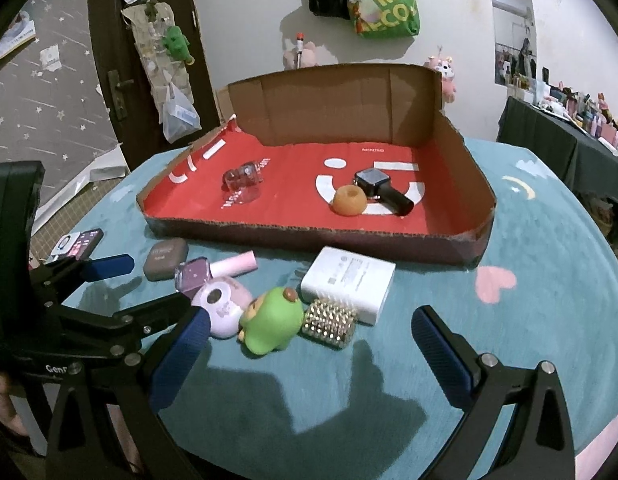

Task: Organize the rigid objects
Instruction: 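Move the left gripper to the grey eye shadow case while the right approaches the studded roller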

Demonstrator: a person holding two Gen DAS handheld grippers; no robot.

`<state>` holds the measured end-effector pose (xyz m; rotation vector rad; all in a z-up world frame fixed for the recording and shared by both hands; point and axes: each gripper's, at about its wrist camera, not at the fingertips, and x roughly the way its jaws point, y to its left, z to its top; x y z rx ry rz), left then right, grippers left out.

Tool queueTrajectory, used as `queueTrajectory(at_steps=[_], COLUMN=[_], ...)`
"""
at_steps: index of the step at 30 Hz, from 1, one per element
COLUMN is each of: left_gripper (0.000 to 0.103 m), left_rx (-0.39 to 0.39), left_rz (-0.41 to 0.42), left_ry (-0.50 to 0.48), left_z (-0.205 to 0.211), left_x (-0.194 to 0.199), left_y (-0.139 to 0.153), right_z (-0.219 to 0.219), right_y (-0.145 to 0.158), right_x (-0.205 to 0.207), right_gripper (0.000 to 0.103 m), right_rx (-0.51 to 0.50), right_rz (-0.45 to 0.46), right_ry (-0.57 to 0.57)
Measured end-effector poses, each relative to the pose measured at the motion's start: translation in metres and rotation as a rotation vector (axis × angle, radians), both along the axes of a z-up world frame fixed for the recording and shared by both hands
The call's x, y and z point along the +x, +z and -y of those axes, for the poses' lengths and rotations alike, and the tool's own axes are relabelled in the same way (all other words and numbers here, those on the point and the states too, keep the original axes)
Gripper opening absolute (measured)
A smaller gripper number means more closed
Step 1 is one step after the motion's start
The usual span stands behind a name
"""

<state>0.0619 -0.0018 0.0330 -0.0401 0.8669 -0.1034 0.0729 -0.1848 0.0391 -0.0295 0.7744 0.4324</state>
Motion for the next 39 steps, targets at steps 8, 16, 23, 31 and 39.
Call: queueTrajectory(at_steps=[8,16,23,31,39], left_gripper=[0.103,0.103,0.103,0.103,0.1], left_rx=[-0.017,-0.033,-0.035,-0.03,-0.006], left_rz=[-0.027,-0.059,-0.072,-0.063,-0.052], left_ry=[0.029,0.069,0.1,0.14,0.158], left_z=[-0.012,-0.026,-0.034,-0.045,-0.05], left_x=[0.0,0.003,0.008,0.012,0.017], left_y=[-0.009,-0.02,-0.026,-0.027,-0.03], right_z=[0.003,0.02,0.03,0.028,0.015], right_y=[-0.01,-0.021,-0.027,-0.035,-0.034], right_x=[0.001,0.007,0.015,0.021,0.022], right_gripper=[0.103,0.103,0.097,0.087,0.073], right_rx=[-0.011,-0.017,-0.028,-0.043,-0.041], right_rz=[-0.026,-0.054,-0.067,-0.092,-0.085], right_ry=[-0.012,-0.069,-0.107,-0.107,-0.069])
